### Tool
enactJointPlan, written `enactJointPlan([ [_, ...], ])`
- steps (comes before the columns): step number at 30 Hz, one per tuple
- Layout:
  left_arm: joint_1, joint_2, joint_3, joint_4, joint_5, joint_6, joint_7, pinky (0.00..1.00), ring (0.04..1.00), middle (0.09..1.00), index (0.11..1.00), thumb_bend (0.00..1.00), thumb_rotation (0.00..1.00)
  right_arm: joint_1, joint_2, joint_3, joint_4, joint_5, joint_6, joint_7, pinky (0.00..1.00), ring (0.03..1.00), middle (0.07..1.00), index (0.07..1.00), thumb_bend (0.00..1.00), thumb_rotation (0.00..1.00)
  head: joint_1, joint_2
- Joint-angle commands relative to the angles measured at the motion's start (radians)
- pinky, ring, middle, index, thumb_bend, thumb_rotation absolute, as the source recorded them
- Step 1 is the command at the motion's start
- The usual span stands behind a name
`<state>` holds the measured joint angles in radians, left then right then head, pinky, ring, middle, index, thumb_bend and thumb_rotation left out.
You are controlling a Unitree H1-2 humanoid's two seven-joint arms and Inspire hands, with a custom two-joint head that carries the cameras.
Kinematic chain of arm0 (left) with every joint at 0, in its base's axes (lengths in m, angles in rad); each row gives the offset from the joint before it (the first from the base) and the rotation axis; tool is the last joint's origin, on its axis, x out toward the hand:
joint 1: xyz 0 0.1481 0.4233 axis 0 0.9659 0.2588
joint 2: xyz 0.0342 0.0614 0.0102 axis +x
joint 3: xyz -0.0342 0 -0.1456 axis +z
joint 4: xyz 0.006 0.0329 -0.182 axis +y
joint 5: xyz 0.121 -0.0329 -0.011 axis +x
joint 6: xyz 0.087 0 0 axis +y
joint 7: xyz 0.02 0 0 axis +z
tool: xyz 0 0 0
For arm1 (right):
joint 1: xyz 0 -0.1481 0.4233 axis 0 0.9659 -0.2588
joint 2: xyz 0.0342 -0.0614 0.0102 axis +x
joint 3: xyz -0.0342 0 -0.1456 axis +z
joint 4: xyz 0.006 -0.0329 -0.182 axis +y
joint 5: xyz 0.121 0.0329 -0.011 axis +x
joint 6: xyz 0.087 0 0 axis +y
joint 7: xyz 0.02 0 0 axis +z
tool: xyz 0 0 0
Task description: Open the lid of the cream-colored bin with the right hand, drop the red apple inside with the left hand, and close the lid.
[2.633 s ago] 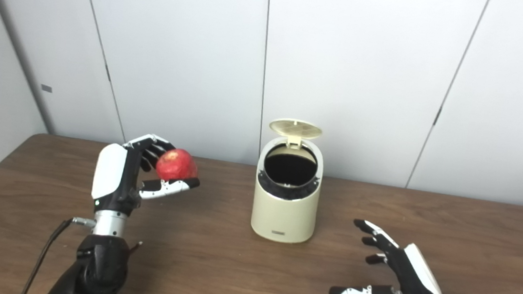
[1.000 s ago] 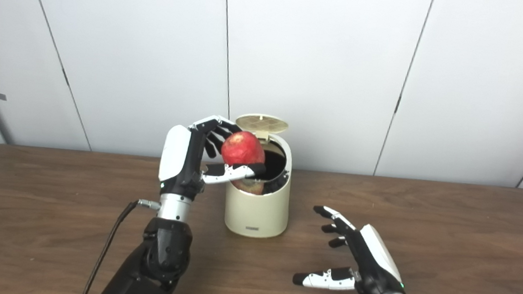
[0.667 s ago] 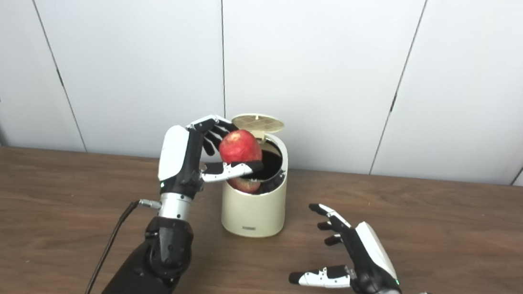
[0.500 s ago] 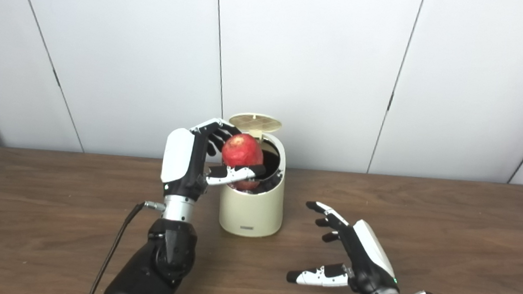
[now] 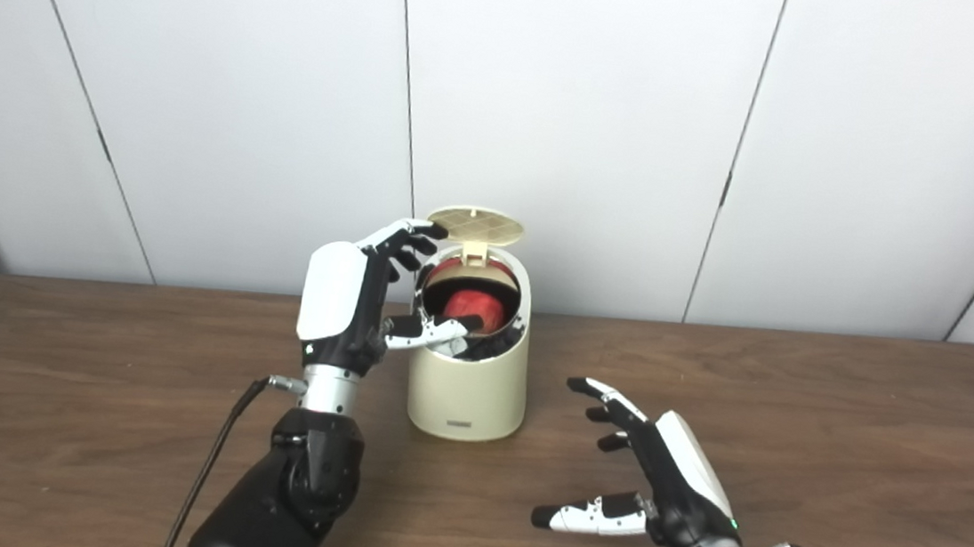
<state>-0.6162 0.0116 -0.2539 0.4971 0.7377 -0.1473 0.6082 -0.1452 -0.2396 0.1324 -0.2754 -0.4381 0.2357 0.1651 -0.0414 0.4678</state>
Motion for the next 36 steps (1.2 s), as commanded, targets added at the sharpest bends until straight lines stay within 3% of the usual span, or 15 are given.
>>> enactJointPlan([
  [1,-0.038,0.003,-0.003,-0.031,0.005,-0.001,0.000,0.45,0.544,0.628,0.731,1.00,0.29,-0.024,-0.007,-0.007,-0.021,0.008,-0.024,-0.006,0.71,0.831,0.900,0.845,0.76,0.16,0.001,0.001],
  [8,-0.018,0.006,0.001,-0.066,-0.021,-0.019,-0.017,0.43,0.532,0.624,0.719,0.97,0.30,-0.022,-0.011,-0.005,-0.024,0.000,-0.021,-0.007,0.72,0.835,0.898,0.840,0.76,0.18,0.009,0.003],
  [15,0.027,0.012,0.042,-0.124,-0.105,-0.121,-0.006,0.38,0.484,0.578,0.625,0.76,0.19,-0.020,-0.008,-0.004,-0.018,-0.001,-0.023,-0.010,0.72,0.840,0.898,0.839,0.75,0.18,0.019,-0.002],
  [19,0.065,0.014,0.086,-0.185,-0.194,-0.181,-0.038,0.32,0.449,0.566,0.593,0.71,0.11,-0.019,-0.007,-0.006,-0.011,0.005,-0.028,-0.011,0.72,0.840,0.903,0.841,0.75,0.17,0.023,-0.002],
  [23,0.107,0.044,0.130,-0.274,-0.398,-0.218,-0.187,0.36,0.506,0.602,0.617,0.68,0.12,-0.017,-0.013,-0.007,-0.005,0.008,-0.036,-0.010,0.73,0.840,0.899,0.836,0.75,0.17,0.033,-0.001],
  [25,0.124,0.063,0.153,-0.321,-0.506,-0.200,-0.274,0.48,0.610,0.672,0.667,0.68,0.17,-0.016,-0.013,-0.009,-0.002,0.015,-0.037,-0.009,0.73,0.843,0.899,0.836,0.75,0.17,0.038,0.000],
  [28,0.145,0.108,0.187,-0.377,-0.665,-0.157,-0.411,0.55,0.657,0.715,0.719,0.67,0.20,-0.015,-0.015,-0.012,-0.003,0.022,-0.030,-0.005,0.74,0.850,0.902,0.836,0.75,0.17,0.041,0.000],
  [32,0.165,0.167,0.222,-0.393,-0.758,-0.124,-0.524,0.59,0.695,0.750,0.769,0.69,0.29,-0.016,-0.019,-0.013,-0.013,0.023,-0.014,0.000,0.75,0.858,0.905,0.837,0.75,0.17,0.050,0.002],
  [36,0.203,0.191,0.249,-0.410,-0.793,-0.069,-0.579,0.59,0.696,0.759,0.777,0.66,0.21,-0.017,-0.025,-0.016,-0.005,0.025,-0.028,-0.004,0.73,0.851,0.903,0.835,0.75,0.16,0.054,0.003],
])
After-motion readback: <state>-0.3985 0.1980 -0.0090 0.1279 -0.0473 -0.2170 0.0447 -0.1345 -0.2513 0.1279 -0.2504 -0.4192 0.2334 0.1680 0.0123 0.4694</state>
